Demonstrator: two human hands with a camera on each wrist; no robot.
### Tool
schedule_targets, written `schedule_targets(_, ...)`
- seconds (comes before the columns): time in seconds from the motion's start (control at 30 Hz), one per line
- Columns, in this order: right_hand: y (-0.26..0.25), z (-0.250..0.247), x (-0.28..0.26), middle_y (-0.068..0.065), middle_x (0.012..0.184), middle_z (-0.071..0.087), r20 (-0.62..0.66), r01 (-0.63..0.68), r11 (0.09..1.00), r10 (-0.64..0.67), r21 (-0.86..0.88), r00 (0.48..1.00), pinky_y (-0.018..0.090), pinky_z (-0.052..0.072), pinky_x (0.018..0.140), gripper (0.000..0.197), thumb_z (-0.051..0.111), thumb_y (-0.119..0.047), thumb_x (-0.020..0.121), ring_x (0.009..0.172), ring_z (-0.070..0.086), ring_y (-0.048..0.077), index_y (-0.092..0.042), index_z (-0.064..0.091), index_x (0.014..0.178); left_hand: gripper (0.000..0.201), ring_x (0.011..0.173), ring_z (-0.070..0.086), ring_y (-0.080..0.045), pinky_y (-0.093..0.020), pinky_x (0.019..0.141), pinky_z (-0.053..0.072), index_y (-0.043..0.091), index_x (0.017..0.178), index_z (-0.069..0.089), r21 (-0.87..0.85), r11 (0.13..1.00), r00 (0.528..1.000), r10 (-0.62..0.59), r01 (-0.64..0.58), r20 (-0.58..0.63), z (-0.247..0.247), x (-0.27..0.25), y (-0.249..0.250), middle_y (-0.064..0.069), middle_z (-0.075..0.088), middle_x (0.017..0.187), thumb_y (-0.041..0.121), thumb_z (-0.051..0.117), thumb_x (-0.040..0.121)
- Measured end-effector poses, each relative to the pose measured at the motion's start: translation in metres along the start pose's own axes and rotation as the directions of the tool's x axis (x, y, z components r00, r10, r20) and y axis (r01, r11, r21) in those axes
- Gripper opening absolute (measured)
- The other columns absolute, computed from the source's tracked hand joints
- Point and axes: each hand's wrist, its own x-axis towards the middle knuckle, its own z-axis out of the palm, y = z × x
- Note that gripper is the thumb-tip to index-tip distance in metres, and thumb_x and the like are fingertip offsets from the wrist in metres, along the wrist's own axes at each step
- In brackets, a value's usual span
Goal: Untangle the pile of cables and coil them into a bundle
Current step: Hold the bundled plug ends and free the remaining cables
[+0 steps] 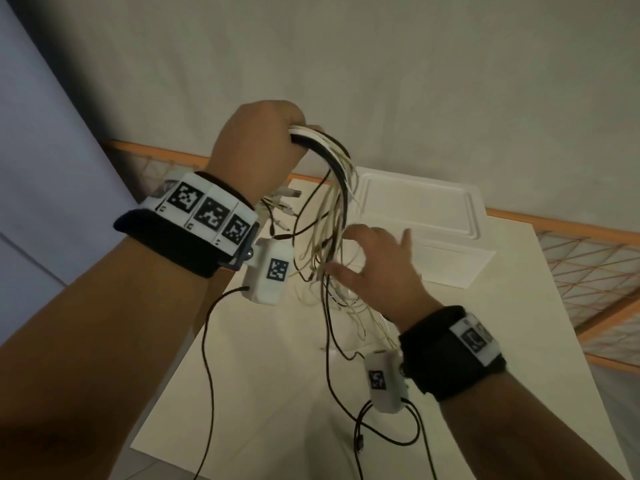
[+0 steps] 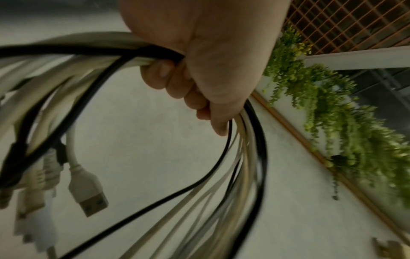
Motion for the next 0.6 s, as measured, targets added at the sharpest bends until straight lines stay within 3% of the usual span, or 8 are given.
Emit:
schedule_targets(0.1, -0.002, 0.032, 0.006, -0.007, 0.102, 0.064, 0.241, -0.129, 0.987, 0.103, 0.095, 0.965, 0.065, 0.004, 0.110, 0.031, 0.058, -0.047, 0.085, 0.112, 0.053, 0.017, -0.033, 0.053, 0.112, 0.033, 0.060, 0.047, -0.017, -0.028, 0.058, 0.032, 0.012, 0.071, 0.062, -0.052, 0.998, 0.999, 0.033, -0.033, -0.007, -0.002, 0.004, 0.012, 0.001, 0.050, 0.062, 0.036, 0.057, 0.093)
schedule_targets(0.17, 0.016, 0.047, 0.001, -0.006, 0.092, 0.065, 0.329, -0.159, 0.987, 0.158, -0.024, 0.931, 0.065, 0.004, 0.110, 0.018, 0.051, -0.040, 0.087, 0.108, 0.056, 0.019, -0.033, 0.058, 0.102, 0.032, 0.058, 0.046, -0.016, -0.027, 0.058, 0.030, 0.013, 0.069, 0.059, -0.041, 0.999, 1.000, 0.024, -0.024, 0.002, -0.004, 0.005, 0.008, 0.002, 0.048, 0.059, 0.035, 0.058, 0.093)
schedule_targets(0.23, 0.038, 0.055, -0.009, -0.004, 0.091, 0.064, 0.399, -0.142, 0.968, 0.215, -0.206, 0.891, 0.066, 0.006, 0.109, 0.027, 0.045, -0.050, 0.088, 0.108, 0.056, 0.020, -0.029, 0.058, 0.098, 0.031, 0.056, 0.044, -0.016, -0.025, 0.058, 0.027, 0.014, 0.068, 0.058, -0.036, 0.999, 1.000, -0.007, 0.008, 0.010, -0.008, 0.004, -0.004, 0.005, 0.045, 0.057, 0.033, 0.058, 0.093)
schedule_targets(0.33, 0.073, 0.059, -0.031, -0.001, 0.122, 0.058, 0.423, -0.115, 0.934, 0.260, -0.339, 0.868, 0.068, -0.002, 0.109, 0.074, 0.032, -0.083, 0.075, 0.129, 0.039, 0.019, -0.030, 0.056, 0.121, 0.022, 0.065, 0.051, -0.021, -0.026, 0.061, 0.030, 0.009, 0.075, 0.063, -0.008, 0.996, 0.997, -0.083, 0.083, 0.000, -0.012, 0.002, -0.020, -0.003, 0.052, 0.065, 0.024, 0.059, 0.091)
schedule_targets(0.43, 0.097, 0.058, -0.053, -0.003, 0.156, 0.022, 0.398, 0.018, 0.909, 0.165, -0.417, 0.902, 0.069, -0.012, 0.103, 0.097, 0.016, -0.093, 0.064, 0.145, 0.014, 0.018, -0.039, 0.033, 0.142, 0.012, 0.068, 0.051, -0.020, -0.026, 0.060, 0.031, 0.008, 0.081, 0.066, -0.011, 0.985, 0.985, -0.173, 0.173, -0.002, -0.013, 0.000, -0.029, -0.002, 0.053, 0.065, 0.014, 0.058, 0.088)
schedule_targets(0.47, 0.102, 0.057, -0.058, -0.002, 0.158, 0.016, 0.381, 0.047, 0.894, 0.143, -0.446, 0.913, 0.072, -0.009, 0.102, 0.090, 0.018, -0.090, 0.070, 0.145, 0.017, 0.021, -0.040, 0.032, 0.142, 0.012, 0.066, 0.050, -0.019, -0.026, 0.057, 0.030, 0.009, 0.081, 0.066, -0.025, 0.979, 0.979, -0.204, 0.204, 0.001, -0.013, 0.001, -0.031, -0.001, 0.051, 0.062, 0.013, 0.058, 0.088)
schedule_targets(0.53, 0.107, 0.049, -0.067, 0.001, 0.157, 0.020, 0.351, 0.045, 0.875, 0.146, -0.482, 0.925, 0.073, 0.003, 0.104, 0.068, 0.045, -0.070, 0.080, 0.140, 0.029, 0.024, -0.037, 0.039, 0.140, 0.012, 0.066, 0.049, -0.019, -0.025, 0.056, 0.029, 0.009, 0.081, 0.065, -0.080, 0.964, 0.967, -0.253, 0.252, -0.008, -0.013, 0.003, -0.036, -0.003, 0.051, 0.063, 0.013, 0.057, 0.089)
schedule_targets(0.6, 0.113, 0.047, -0.072, -0.003, 0.158, 0.016, 0.386, 0.086, 0.881, 0.113, -0.464, 0.916, 0.066, -0.001, 0.110, 0.073, 0.065, -0.044, 0.074, 0.143, 0.020, 0.022, -0.037, 0.038, 0.141, 0.011, 0.068, 0.050, -0.020, -0.024, 0.061, 0.031, 0.010, 0.079, 0.063, -0.097, 0.956, 0.960, -0.278, 0.278, 0.012, -0.012, 0.004, -0.038, -0.003, 0.052, 0.066, 0.013, 0.057, 0.089)
